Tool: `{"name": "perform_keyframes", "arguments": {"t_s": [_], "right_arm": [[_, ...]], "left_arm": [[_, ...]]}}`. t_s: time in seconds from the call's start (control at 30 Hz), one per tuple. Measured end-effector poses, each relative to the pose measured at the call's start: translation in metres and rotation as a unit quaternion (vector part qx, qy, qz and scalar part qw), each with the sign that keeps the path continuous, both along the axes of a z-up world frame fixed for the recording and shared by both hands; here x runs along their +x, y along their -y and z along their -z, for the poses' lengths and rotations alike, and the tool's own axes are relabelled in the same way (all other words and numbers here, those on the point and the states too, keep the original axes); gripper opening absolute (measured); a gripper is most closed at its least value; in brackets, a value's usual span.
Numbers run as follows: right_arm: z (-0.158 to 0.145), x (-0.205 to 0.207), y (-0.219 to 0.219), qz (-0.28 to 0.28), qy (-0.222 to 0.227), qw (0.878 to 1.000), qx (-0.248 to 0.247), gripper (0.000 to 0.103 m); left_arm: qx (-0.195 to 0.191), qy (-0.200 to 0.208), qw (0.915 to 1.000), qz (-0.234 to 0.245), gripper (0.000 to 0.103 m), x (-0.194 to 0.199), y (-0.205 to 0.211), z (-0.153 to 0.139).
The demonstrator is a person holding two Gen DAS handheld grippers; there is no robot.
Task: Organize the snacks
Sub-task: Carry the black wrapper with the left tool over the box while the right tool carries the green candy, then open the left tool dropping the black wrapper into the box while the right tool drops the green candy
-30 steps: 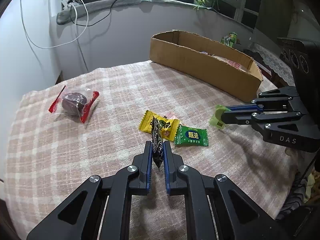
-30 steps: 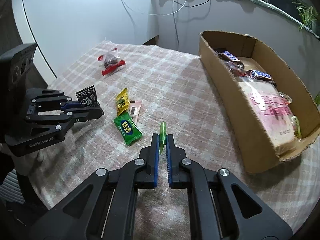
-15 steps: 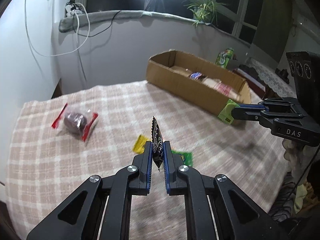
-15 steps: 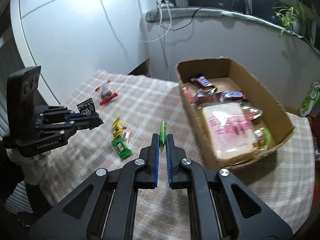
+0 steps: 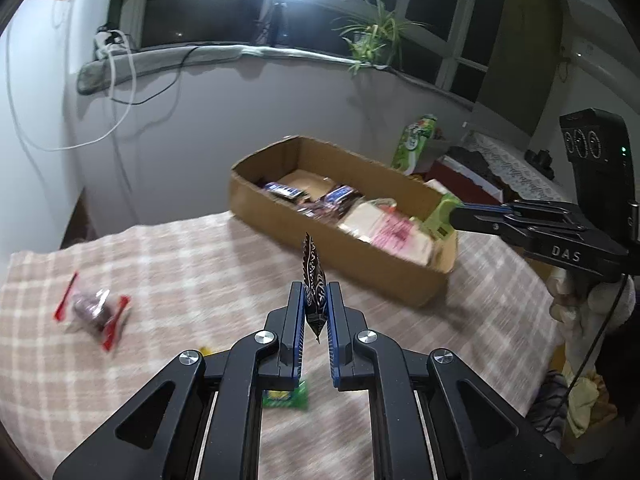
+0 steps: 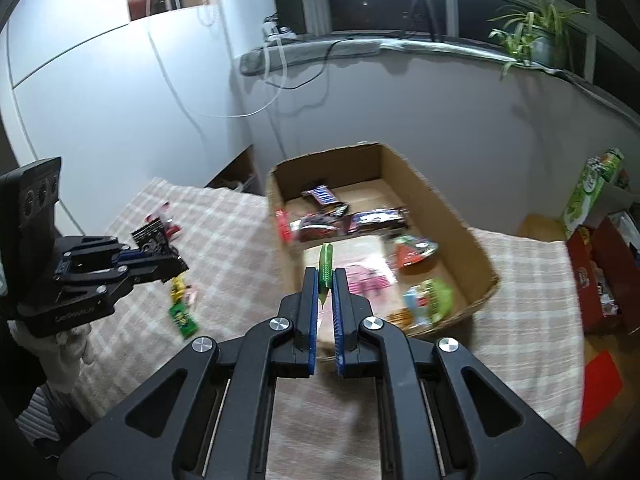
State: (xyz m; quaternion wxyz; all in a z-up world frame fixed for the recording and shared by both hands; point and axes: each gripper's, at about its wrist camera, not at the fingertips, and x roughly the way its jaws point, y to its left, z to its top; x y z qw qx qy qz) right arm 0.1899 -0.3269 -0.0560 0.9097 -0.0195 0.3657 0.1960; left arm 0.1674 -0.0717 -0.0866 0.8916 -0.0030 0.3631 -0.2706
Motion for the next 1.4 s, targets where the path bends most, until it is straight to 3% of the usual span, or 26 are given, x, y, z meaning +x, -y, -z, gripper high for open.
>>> {"name": "perform_keyframes", "arguments": {"t_s": [0.53,1.4], "right_arm": [[0.01,0.033,0.046,0.035,-0.007,0.999,-0.007,0.006],[0.033,0.066,0.077,0.048,-0.029,0.998,0.008,0.007]], "left_arm": [[-0.007,-0.005,0.9988,0.049,0.009,0.022,0.073,-0.003],[-0.005,-0.035,0.9968,0.071,0.009,0.051,0.126,0.013]]}}
